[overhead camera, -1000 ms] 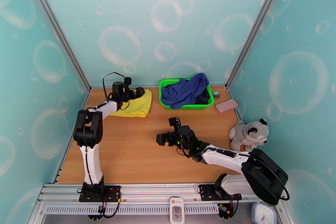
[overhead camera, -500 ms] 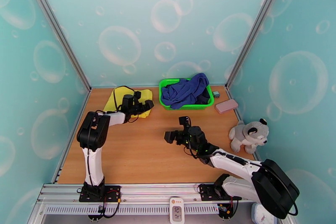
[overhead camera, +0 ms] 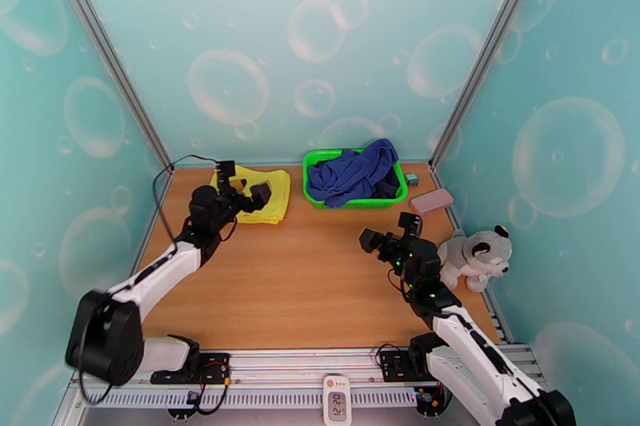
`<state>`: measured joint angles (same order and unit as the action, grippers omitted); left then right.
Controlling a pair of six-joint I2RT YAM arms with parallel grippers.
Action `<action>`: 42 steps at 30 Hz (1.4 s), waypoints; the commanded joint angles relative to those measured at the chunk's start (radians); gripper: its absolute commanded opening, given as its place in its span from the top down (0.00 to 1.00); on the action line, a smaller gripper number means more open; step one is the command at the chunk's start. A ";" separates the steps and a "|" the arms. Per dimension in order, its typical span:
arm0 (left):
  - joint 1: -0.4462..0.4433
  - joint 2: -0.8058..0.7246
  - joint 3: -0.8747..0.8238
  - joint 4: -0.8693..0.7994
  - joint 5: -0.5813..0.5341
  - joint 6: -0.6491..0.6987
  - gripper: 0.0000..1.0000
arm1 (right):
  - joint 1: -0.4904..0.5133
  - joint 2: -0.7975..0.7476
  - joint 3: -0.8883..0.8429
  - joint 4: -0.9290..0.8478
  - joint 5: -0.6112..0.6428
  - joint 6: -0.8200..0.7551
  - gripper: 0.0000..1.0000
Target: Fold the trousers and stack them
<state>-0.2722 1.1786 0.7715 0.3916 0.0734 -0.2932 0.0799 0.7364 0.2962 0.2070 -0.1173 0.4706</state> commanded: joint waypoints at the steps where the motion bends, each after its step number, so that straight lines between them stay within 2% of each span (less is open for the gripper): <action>1: 0.080 -0.128 -0.169 -0.198 -0.426 0.081 0.01 | -0.109 -0.019 -0.080 0.078 0.044 -0.108 0.01; 3: 0.141 -0.243 -0.304 -0.160 -0.482 0.104 0.01 | -0.171 -0.003 -0.117 0.147 0.117 -0.035 0.01; 7: 0.196 -0.401 -0.598 0.125 -0.474 0.170 0.01 | -0.304 0.056 -0.176 0.360 0.021 0.015 0.01; 8: 0.201 -0.409 -0.646 0.193 -0.468 0.169 0.01 | -0.311 0.066 -0.179 0.399 0.023 -0.003 0.01; 10: 0.214 -0.382 -0.721 0.349 -0.437 0.159 0.01 | -0.301 0.070 -0.172 0.433 0.016 -0.163 0.01; 11: 0.226 -0.348 -0.736 0.400 -0.423 0.151 0.01 | -0.291 0.069 -0.167 0.418 0.054 -0.218 0.01; 14: 0.249 -0.221 -0.731 0.507 -0.369 0.160 0.01 | -0.300 0.077 -0.181 0.415 0.117 -0.310 0.01; 18: 0.269 -0.034 -0.708 0.708 -0.326 0.180 0.01 | -0.304 0.127 -0.288 0.608 0.132 -0.328 0.01; 20: 0.281 0.056 -0.658 0.733 -0.315 0.173 0.00 | -0.289 0.153 -0.276 0.623 0.115 -0.348 0.01; 23: 0.298 0.181 -0.590 0.779 -0.264 0.172 0.01 | -0.262 0.259 -0.282 0.778 0.106 -0.353 0.01; 25: 0.307 0.294 -0.589 0.878 -0.244 0.175 0.01 | -0.244 0.358 -0.277 0.894 0.068 -0.341 0.01; 26: 0.316 0.370 -0.607 0.996 -0.214 0.183 0.01 | -0.231 0.402 -0.264 0.929 0.060 -0.339 0.01; 27: 0.314 0.388 -0.622 1.062 -0.192 0.204 0.01 | -0.220 0.443 -0.253 0.960 0.060 -0.336 0.01; 28: 0.316 0.340 -0.613 0.956 -0.173 0.192 0.01 | -0.206 0.488 -0.243 1.001 0.063 -0.337 0.01; 30: 0.317 0.379 -0.625 1.046 -0.177 0.202 0.01 | -0.183 0.579 -0.233 1.116 0.061 -0.355 0.01; 32: 0.318 0.356 -0.608 0.969 -0.173 0.191 0.00 | -0.150 0.703 -0.223 1.204 0.098 -0.396 0.01; 34: 0.315 0.361 -0.601 0.969 -0.160 0.204 0.01 | -0.142 0.875 -0.230 1.441 0.086 -0.416 0.01; 35: 0.314 0.361 -0.594 0.951 -0.161 0.204 0.01 | -0.144 0.889 -0.251 1.501 0.092 -0.413 0.01; 37: 0.311 0.363 -0.577 0.926 -0.167 0.207 0.01 | -0.149 0.819 -0.239 1.355 0.144 -0.380 0.01; 40: 0.301 0.366 -0.530 0.836 -0.176 0.214 0.01 | -0.149 0.822 -0.113 1.124 0.037 -0.419 0.01; 42: 0.295 0.368 -0.526 0.836 -0.171 0.228 0.01 | -0.129 0.823 -0.037 0.987 0.010 -0.457 0.01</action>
<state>0.0319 1.5417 0.2226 1.2743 -0.1188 -0.0933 -0.0658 1.5726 0.1707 1.3396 -0.0486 0.0818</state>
